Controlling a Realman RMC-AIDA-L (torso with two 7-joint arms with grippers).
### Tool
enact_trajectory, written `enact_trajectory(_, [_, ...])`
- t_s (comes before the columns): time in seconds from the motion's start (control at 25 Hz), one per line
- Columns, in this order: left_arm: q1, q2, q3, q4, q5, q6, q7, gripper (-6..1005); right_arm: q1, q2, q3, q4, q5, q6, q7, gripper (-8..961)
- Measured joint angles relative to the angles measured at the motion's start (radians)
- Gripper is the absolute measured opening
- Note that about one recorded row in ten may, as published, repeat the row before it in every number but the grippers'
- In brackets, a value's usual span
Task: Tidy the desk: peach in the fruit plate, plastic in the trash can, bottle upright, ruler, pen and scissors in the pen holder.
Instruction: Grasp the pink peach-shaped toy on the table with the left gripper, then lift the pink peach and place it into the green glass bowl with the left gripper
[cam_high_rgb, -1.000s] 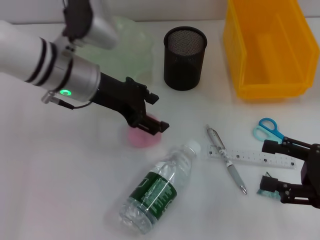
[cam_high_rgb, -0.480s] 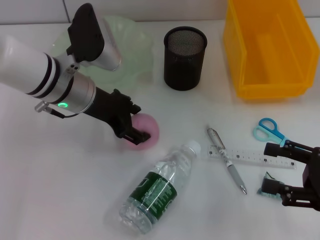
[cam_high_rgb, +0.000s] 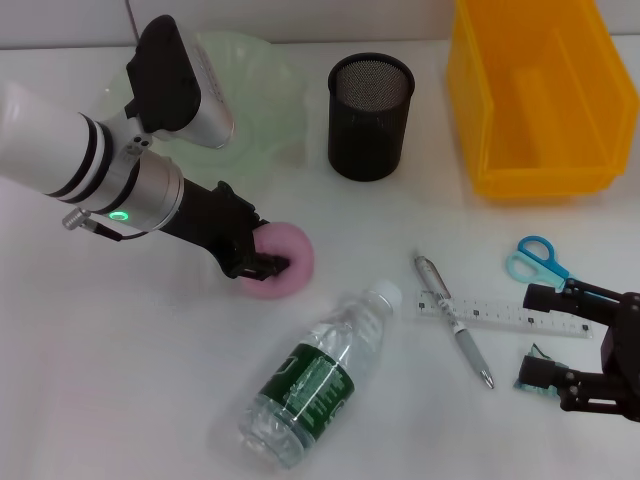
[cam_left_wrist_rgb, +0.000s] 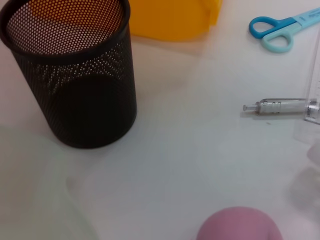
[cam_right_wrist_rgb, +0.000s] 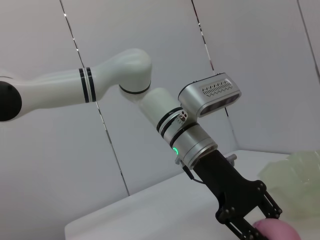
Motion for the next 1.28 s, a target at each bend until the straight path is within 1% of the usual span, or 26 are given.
enact_trajectory(0.2, [0.002,0.0,-0.007,0.009,-0.027,0.032,0.01,486,-0.001,0.0,0.001,0.0,0.0,0.001,0.0,839])
enact_trajectory(0.28, [0.006,0.003,-0.024,0.03,-0.082,0.078,0.032,440,-0.001,0.0,0.001,0.0,0.0,0.001,-0.001,839])
enact_trajectory(0.32, [0.006,0.003,-0.024,0.03,-0.082,0.078,0.032,420,-0.001,0.0,0.001,0.0,0.0,0.001,-0.001,839])
enact_trajectory(0.44, [0.013,0.004,-0.1,0.067,-0.125,0.121,0.056,361,-0.002,0.0,0.001,0.0,0.0,0.002,-0.003,838])
enact_trajectory(0.48, [0.013,0.005,-0.143,0.078,-0.131,0.122,0.06,352,-0.002,0.0,0.001,0.0,0.0,0.001,-0.005,838])
enact_trajectory(0.52, [0.013,0.005,-0.143,0.078,-0.131,0.122,0.06,344,-0.002,0.0,0.001,0.0,0.0,0.001,-0.005,838])
enact_trajectory(0.56, [0.011,0.005,-0.175,0.082,-0.132,0.121,0.062,335,-0.003,0.0,0.001,0.0,0.001,0.0,-0.006,838])
enact_trajectory(0.6, [0.002,0.007,-0.25,0.089,-0.132,0.107,0.063,327,-0.004,0.0,0.001,0.0,0.001,-0.001,-0.007,838])
enact_trajectory(0.64, [-0.001,0.007,-0.275,0.09,-0.133,0.098,0.063,319,-0.004,0.0,0.001,0.0,0.002,-0.001,-0.007,838])
enact_trajectory(0.68, [-0.009,0.007,-0.337,0.091,-0.133,0.046,0.064,310,-0.005,0.002,0.001,0.001,0.003,0.0,-0.008,838])
enact_trajectory(0.72, [-0.009,0.007,-0.337,0.091,-0.133,0.046,0.064,302,-0.005,0.002,0.001,0.001,0.003,0.0,-0.008,838])
enact_trajectory(0.76, [-0.01,0.006,-0.354,0.091,-0.134,-0.009,0.063,294,-0.005,0.003,0.001,0.001,0.003,0.001,-0.009,838])
enact_trajectory(0.84, [-0.012,0.005,-0.348,0.082,-0.124,-0.127,0.053,278,-0.005,0.005,0.001,0.002,0.004,0.002,-0.01,838])
enact_trajectory(0.88, [-0.019,0.004,-0.309,0.054,-0.088,-0.26,0.008,270,-0.003,0.009,0.001,0.003,0.004,0.002,-0.011,838])
enact_trajectory(0.92, [-0.019,0.004,-0.309,0.054,-0.088,-0.26,0.008,269,-0.003,0.009,0.001,0.003,0.004,0.002,-0.011,838])
enact_trajectory(1.04, [-0.033,0.002,-0.24,-0.004,-0.023,-0.416,-0.068,265,-0.001,0.015,-0.001,0.003,0.004,0.002,-0.011,838])
enact_trajectory(1.12, [-0.04,0.001,-0.211,-0.035,-0.014,-0.452,-0.076,263,0.0,0.016,-0.001,0.003,0.004,0.003,-0.011,838])
enact_trajectory(1.28, [-0.04,-0.001,-0.204,-0.055,-0.023,-0.487,-0.078,258,0.003,0.017,-0.001,0.004,0.004,0.007,-0.012,838])
